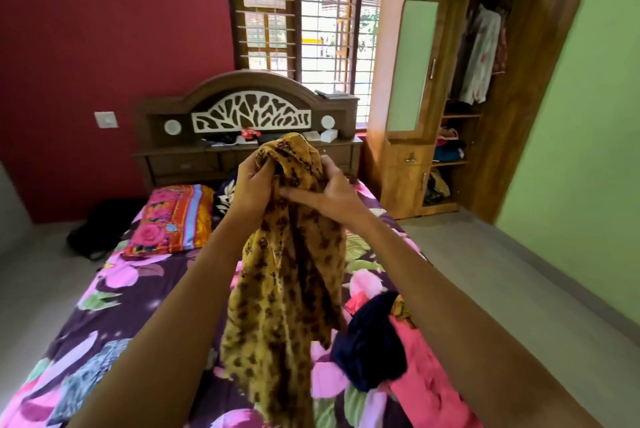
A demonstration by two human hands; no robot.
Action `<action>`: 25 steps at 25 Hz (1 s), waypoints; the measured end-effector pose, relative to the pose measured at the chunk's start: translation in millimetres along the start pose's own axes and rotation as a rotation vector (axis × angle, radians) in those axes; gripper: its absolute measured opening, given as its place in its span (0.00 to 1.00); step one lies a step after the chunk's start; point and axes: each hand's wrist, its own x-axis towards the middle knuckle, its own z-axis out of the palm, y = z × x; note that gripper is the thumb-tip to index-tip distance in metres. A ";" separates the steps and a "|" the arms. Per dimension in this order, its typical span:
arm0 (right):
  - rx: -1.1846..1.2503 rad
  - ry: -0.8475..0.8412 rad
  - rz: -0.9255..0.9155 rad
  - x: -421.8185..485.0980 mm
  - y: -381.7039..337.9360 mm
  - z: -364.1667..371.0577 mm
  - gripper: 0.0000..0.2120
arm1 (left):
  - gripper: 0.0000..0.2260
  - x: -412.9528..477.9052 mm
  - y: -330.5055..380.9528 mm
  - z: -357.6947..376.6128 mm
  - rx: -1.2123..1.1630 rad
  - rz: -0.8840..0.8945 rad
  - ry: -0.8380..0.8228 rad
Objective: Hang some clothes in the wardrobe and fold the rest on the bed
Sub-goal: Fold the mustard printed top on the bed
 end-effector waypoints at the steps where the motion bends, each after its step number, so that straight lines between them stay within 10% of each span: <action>1: -0.067 -0.026 -0.011 -1.0 10.2 10.8 0.31 | 0.12 1.5 4.8 -10.8 0.006 -0.014 0.054; 5: -0.325 0.154 -0.030 1.6 42.6 31.2 0.14 | 0.10 10.8 15.3 -60.6 0.163 -0.020 0.200; 11: 0.185 0.054 0.010 25.7 -7.9 25.2 0.07 | 0.11 4.5 -8.2 -143.2 1.012 0.102 0.337; 16: 0.093 0.005 0.009 29.0 -32.0 20.9 0.11 | 0.14 -11.4 -10.3 -145.8 0.710 0.065 0.428; 21: 0.263 0.122 0.005 28.3 -29.6 -2.7 0.03 | 0.13 -14.3 -12.0 -178.3 0.982 0.086 -0.057; 25: 0.410 0.212 0.057 41.9 -19.5 5.4 0.05 | 0.10 -30.0 -24.8 -156.4 0.515 -0.400 -0.183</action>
